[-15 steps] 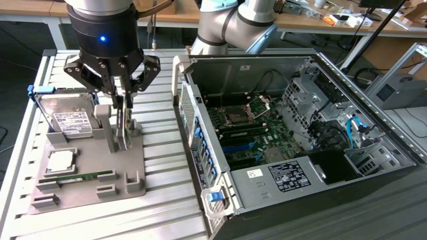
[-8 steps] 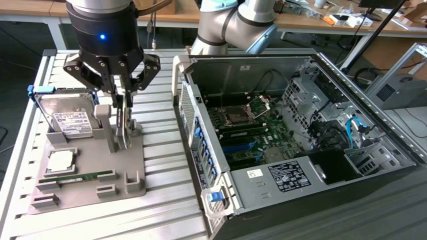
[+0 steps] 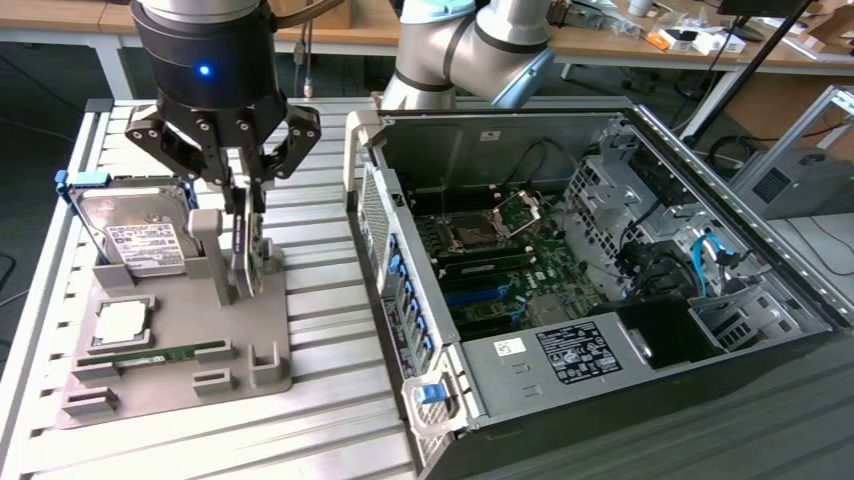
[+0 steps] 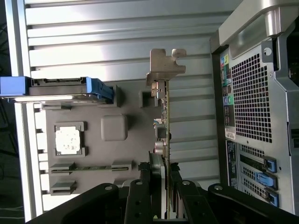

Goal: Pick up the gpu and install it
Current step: 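Pick up the gpu and move the gpu toward the slot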

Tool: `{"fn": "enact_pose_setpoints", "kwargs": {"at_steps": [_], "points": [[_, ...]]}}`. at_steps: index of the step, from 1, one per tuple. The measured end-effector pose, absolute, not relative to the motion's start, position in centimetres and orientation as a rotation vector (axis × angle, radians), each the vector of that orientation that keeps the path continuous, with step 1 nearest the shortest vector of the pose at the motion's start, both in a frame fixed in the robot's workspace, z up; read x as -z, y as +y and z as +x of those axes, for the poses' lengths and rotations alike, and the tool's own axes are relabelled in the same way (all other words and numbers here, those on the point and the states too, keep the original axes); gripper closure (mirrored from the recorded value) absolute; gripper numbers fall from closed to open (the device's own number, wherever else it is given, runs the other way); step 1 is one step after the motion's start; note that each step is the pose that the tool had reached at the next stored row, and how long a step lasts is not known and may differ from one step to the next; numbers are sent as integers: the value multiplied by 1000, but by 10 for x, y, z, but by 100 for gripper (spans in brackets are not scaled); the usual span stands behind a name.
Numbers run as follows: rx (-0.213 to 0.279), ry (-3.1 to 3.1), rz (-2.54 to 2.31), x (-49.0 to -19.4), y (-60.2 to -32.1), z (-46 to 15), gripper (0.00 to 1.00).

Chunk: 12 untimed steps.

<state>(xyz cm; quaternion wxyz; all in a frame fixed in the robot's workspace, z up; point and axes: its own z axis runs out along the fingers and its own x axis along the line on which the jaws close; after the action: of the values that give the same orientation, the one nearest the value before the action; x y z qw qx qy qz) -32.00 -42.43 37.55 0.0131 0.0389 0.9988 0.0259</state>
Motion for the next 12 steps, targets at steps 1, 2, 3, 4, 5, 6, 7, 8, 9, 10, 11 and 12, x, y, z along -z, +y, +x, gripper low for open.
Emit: {"fn": "enact_pose_setpoints", "kwargs": {"at_steps": [1,2,3,4,5,6,7,8,9,10,11,12], "points": [[-81,3112,121,-376,-424,-320,73],[-81,3112,121,-376,-424,-320,73],[-81,3112,121,-377,-424,-320,73],[-81,3112,121,-377,-424,-320,73],[-81,3112,121,-378,-424,-320,73],[-81,3112,121,-378,-424,-320,73],[-81,3112,121,-378,-424,-320,73],[-82,3112,121,-378,-424,-320,73],[-82,3112,121,-379,-424,-320,73],[-82,3112,121,-379,-424,-320,73],[-82,3112,121,-379,-424,-320,73],[-82,3112,121,-379,-424,-320,73]]}}
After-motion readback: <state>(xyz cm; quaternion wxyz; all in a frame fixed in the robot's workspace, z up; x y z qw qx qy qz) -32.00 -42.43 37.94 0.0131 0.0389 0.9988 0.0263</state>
